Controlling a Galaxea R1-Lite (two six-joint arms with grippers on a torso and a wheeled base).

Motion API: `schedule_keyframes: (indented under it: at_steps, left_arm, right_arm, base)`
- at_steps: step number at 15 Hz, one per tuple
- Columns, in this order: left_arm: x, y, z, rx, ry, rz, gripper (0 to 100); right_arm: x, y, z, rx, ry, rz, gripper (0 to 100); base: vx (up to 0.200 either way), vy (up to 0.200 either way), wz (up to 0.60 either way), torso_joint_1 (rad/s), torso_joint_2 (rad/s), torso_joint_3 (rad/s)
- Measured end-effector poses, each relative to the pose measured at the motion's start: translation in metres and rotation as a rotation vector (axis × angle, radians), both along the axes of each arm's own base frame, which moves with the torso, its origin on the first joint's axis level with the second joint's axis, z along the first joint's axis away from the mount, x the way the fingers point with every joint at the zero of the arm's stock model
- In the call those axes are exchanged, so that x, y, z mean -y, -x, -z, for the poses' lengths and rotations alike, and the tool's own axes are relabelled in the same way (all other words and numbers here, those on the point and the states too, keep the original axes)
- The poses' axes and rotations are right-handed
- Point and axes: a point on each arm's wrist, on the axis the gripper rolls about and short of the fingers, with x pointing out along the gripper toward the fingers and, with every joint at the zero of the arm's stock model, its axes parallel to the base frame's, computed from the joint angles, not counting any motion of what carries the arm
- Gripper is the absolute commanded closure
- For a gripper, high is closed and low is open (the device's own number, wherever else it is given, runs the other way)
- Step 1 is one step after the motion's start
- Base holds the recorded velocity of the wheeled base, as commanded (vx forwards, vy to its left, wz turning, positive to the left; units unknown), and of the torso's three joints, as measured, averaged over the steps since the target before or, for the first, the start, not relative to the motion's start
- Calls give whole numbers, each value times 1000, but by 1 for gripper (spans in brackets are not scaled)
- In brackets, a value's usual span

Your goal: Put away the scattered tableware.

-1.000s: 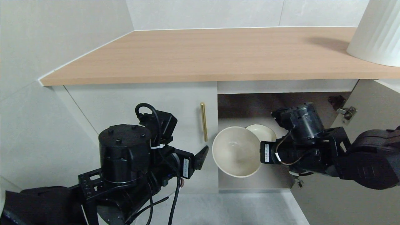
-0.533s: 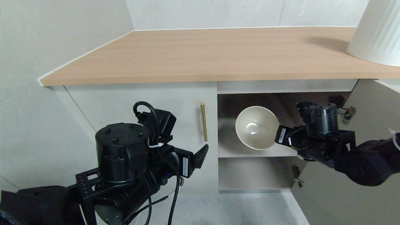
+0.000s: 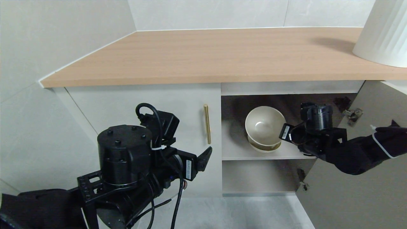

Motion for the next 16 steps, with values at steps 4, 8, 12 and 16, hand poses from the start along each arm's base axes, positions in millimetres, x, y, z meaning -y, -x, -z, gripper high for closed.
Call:
schedule_keyframes:
  at_steps: [4, 8, 12, 16]
  left_arm:
    - [0, 0, 1, -2, -2, -1, 0]
    - [0, 0, 1, -3, -4, -1, 0]
    - [0, 0, 1, -3, -3, -1, 0]
    - [0, 0, 1, -4, -4, -1, 0]
  right_arm:
    - [2, -21, 16, -17, -9, 44, 100]
    - [0, -33, 29, -28, -3, 70, 100]
    - [-1, -36, 34, -36, 1, 73, 100]
    - [1, -40, 39, -43, 7, 87, 100]
  base:
    - [0, 0, 0, 0, 0, 0]
    - [0, 0, 0, 0, 0, 0]
    - [0, 0, 0, 0, 0, 0]
    - [0, 0, 0, 0, 0, 0]
